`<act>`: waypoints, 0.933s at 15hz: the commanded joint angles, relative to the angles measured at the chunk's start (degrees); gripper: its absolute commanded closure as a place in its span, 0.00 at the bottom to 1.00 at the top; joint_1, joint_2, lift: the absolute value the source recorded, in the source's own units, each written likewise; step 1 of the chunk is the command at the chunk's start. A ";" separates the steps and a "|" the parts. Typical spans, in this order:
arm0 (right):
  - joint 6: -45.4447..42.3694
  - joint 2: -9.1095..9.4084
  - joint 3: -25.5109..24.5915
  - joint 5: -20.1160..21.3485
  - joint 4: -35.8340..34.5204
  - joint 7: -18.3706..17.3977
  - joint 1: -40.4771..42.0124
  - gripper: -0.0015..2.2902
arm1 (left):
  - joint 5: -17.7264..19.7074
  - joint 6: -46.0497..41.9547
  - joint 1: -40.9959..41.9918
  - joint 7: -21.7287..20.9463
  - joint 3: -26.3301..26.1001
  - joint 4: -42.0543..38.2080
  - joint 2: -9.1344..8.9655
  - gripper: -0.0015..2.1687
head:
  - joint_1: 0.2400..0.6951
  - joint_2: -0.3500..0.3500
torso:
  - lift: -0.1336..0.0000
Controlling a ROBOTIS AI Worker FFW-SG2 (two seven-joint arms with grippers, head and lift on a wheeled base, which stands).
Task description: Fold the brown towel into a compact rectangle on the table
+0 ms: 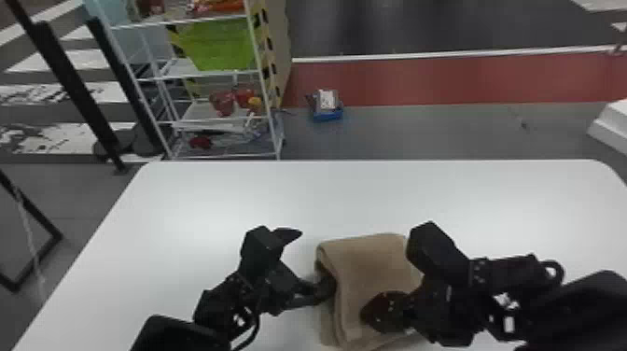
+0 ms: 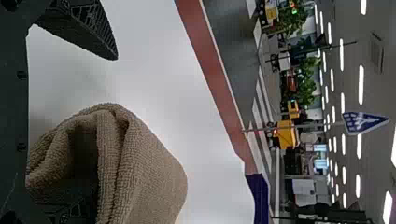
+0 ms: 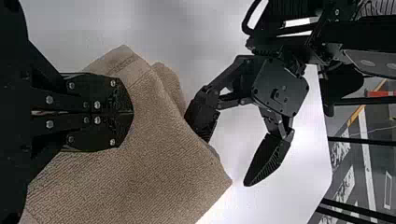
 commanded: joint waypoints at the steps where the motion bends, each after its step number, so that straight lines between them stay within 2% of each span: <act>1: -0.05 -0.03 0.00 0.00 0.00 0.01 0.22 0.89 | -7.41 1.98 -1.37 -5.09 0.51 -1.81 -0.15 0.03 | 1.00 0.70 | 0.08; 2: -0.22 0.06 0.00 0.00 0.00 0.10 0.31 0.89 | -8.99 2.86 -2.16 -7.11 0.95 -1.81 -0.15 0.04 | 1.00 0.70 | 0.08; 4: -0.40 -0.03 0.00 0.00 -0.08 0.27 0.57 0.89 | -9.17 3.92 -3.04 -6.58 2.62 -1.81 -0.15 0.04 | 1.00 0.72 | 0.08; 5: -0.40 -0.03 0.00 0.00 -0.17 0.36 0.84 0.89 | -8.11 3.74 -3.22 -5.61 4.03 -1.81 -0.15 0.04 | 1.00 0.72 | 0.08; 8: -0.75 -0.03 -0.18 0.00 -0.08 0.45 1.01 0.89 | -4.60 3.74 -2.78 1.95 4.82 -4.44 -0.15 0.04 | 1.00 0.79 | 0.08; 9: -0.93 0.15 -0.18 -0.09 -0.08 0.36 1.01 0.89 | -3.28 3.92 -2.43 3.26 4.64 -5.76 -0.15 0.04 | 1.00 0.81 | 0.08; 11: -1.28 0.23 -0.18 0.00 -0.08 0.36 1.01 0.89 | -3.01 4.09 -1.81 3.09 3.68 -7.43 -0.15 0.04 | 1.00 0.83 | 0.08; 14: -1.81 0.32 -0.18 -0.53 0.00 0.01 1.01 0.89 | -4.07 4.80 -3.48 -0.08 2.54 -4.53 -0.15 0.04 | 1.00 0.80 | 0.08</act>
